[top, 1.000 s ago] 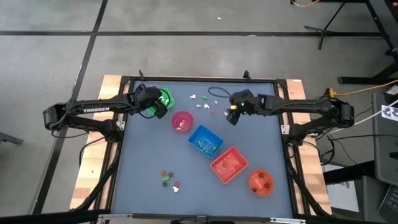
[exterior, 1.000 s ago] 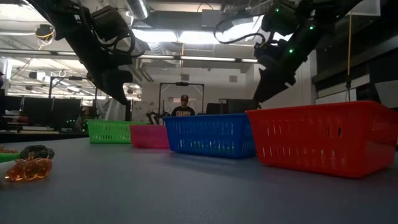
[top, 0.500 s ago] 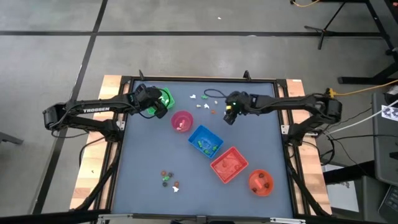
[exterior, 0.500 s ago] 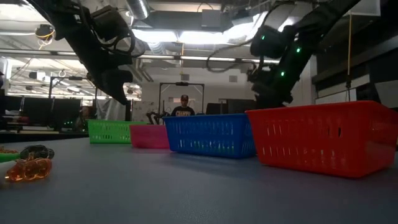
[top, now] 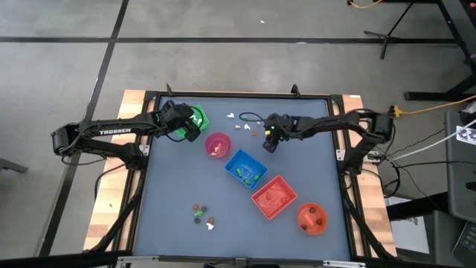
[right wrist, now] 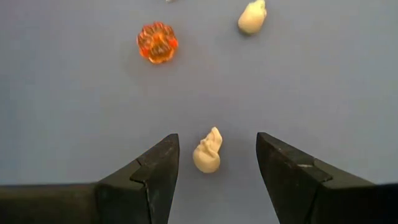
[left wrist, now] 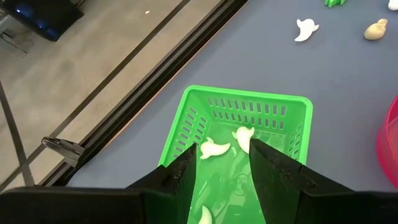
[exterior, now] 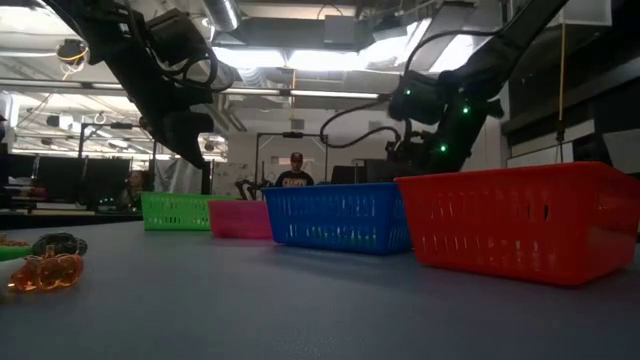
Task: Sort Halloween decoration
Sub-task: Put the light brown skull toy into the light red bin
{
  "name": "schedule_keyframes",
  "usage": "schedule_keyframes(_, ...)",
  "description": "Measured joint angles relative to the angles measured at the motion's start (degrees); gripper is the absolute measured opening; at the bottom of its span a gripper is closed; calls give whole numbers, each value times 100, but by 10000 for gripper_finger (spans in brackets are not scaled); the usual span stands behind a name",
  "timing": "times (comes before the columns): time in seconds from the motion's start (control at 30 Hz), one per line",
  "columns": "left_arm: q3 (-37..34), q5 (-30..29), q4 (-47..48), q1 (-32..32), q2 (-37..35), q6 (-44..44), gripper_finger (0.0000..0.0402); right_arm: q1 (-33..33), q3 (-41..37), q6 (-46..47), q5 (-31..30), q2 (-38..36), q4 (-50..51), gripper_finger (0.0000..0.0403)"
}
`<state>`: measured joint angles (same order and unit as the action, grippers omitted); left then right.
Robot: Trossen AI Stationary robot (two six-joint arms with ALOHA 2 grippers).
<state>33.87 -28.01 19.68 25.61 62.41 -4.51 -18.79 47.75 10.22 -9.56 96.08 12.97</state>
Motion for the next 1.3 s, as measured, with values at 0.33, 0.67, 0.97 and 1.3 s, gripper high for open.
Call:
schedule_keyframes(0.33, 0, 0, -2, 0, -2, 0, 132, 2, 15, 2, 11, 257, -32, 204)
schedule_keyframes(0.67, 0, 0, 0, 0, -1, 1, 132, 11, 15, 0, 103, 270, -37, 99)
schedule_keyframes(0.97, 0, 0, -2, 0, 0, 0, 132, 0, 13, -2, 214, 270, -24, 50)
schedule_keyframes(1.3, 0, 0, 0, 0, -2, 0, 132, -4, 342, -48, 336, 316, 208, 54)
